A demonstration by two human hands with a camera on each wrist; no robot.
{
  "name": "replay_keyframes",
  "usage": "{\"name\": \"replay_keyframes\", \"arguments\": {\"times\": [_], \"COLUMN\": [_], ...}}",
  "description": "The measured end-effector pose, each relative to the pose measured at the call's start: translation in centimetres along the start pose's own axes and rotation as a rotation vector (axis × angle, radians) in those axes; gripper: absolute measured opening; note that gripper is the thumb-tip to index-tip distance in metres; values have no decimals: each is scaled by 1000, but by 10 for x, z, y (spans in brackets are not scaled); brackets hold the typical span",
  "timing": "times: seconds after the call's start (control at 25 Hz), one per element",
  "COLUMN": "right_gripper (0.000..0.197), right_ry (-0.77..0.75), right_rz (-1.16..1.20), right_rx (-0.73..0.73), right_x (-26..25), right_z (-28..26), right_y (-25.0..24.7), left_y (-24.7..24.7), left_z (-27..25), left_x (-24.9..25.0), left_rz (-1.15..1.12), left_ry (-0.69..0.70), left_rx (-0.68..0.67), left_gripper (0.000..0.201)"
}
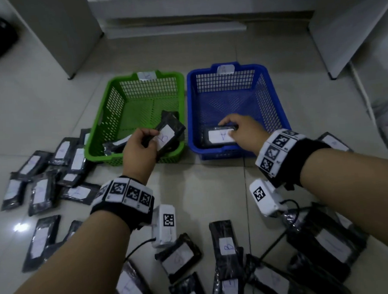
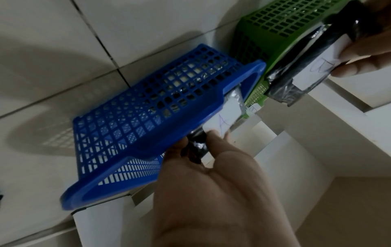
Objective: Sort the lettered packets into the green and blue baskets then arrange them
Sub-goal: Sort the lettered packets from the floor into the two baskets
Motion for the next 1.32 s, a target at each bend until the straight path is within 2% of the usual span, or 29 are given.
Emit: {"name": "replay_keyframes", "arguments": {"times": [0.12, 0.32, 0.44, 0.52, 0.6, 0.68, 0.8, 0.92, 1.04, 1.12, 1.24, 1.32], "right_gripper": [27, 22, 28, 30, 30, 23, 18, 21, 23, 25, 30, 33], "right_ry": [55, 45, 40, 54, 5, -128, -283, -314, -318, -336, -381, -395], "right_rz": [-142, -246, -327, -318, -292, -246, -239, -295, -299, -319, -381, -407], "right_rx": [-18, 46, 37, 24, 85, 131, 80, 26, 14, -14, -45, -65], "right_x": [15, 12, 11, 12, 8, -6, -18, -15, -13, -14, -15, -11], "right_z": [12, 14, 11, 7, 0, -14, -34, -39, -37, -38, -42, -47], "right_y": [19, 24, 26, 24, 16, 12, 21, 31, 32, 32, 32, 33], "left_y": [-5, -4, 6, 10, 9, 7, 8, 5, 14, 16, 9, 11], "left_z": [19, 34, 35, 31, 26, 24, 32, 46, 45, 31, 2, -15], "left_x": [-3, -1, 3, 4, 2, -2, -6, -7, -12, -16, -15, -21], "left_rz": [76, 206, 433, 564, 608, 635, 707, 802, 776, 736, 643, 683], "left_ry": [34, 104, 313, 388, 380, 351, 316, 242, 244, 332, 537, 612], "left_rx": [28, 97, 83, 66, 36, 2, -39, -21, -111, -138, -46, -94], "left_gripper": [15, 13, 17, 23, 33, 46, 47, 45, 50, 52, 39, 37]}}
Point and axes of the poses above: each hand's wrist, its own z-axis towards the middle knuckle, its own y-axis out of the palm, x = y × z, the point moved 7 cm from there along z, towards the middle knuckle, and after that the axes turned 15 degrees about x, right-handed, at the moved point
